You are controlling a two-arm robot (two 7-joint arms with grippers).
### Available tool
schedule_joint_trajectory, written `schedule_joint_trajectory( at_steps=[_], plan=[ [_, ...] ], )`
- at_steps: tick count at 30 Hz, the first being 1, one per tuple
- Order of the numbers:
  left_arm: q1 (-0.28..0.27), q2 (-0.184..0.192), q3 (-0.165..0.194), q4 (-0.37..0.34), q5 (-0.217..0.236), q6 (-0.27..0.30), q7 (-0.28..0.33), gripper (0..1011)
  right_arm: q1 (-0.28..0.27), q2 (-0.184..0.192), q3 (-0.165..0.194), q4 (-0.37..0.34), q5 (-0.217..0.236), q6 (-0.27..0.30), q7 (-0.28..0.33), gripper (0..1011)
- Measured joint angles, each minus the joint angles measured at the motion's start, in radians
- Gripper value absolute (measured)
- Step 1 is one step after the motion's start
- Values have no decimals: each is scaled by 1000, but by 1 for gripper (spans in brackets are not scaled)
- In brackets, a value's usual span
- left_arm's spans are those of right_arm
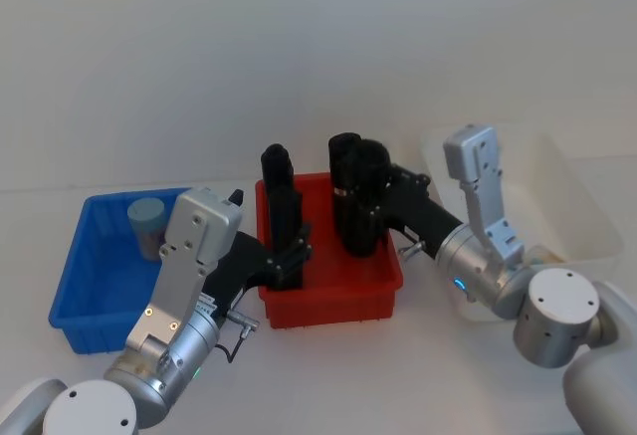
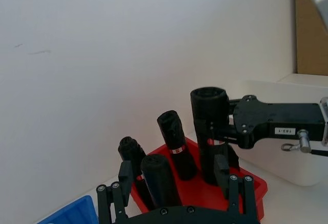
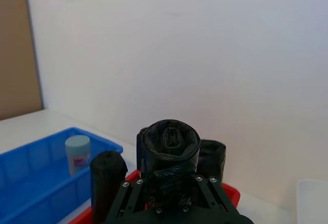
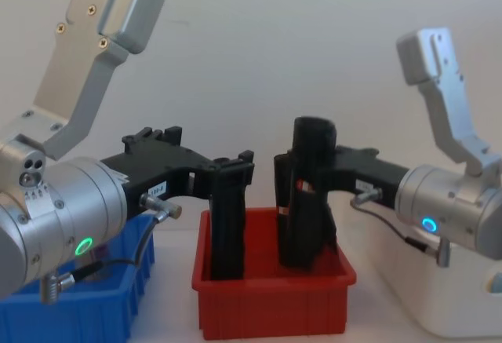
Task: Pick the cotton swabs from the blue box and place them into the white box.
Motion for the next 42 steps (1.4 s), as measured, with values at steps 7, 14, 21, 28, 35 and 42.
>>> schedule_joint_trajectory(
  at_steps=[7, 14, 21, 28, 35, 42],
  plan=[
    [0, 0, 0, 0, 0, 0, 0, 1004, -69, 26, 8, -172, 15, 42, -62, 352],
    [0, 0, 0, 0, 0, 0, 0, 1004, -119, 48, 19, -297, 19, 84, -136, 352],
    [0, 0, 0, 0, 0, 0, 0, 1004, -151, 67, 35, -379, 19, 132, -213, 352],
    [0, 0, 0, 0, 0, 0, 0, 1004, -169, 85, 55, -427, 12, 189, -285, 352],
    [0, 0, 0, 0, 0, 0, 0, 1004, -175, 98, 70, -446, 8, 233, -331, 352],
    [0, 0, 0, 0, 0, 0, 0, 1004, -180, 108, 84, -457, 5, 271, -365, 418]
  ],
)
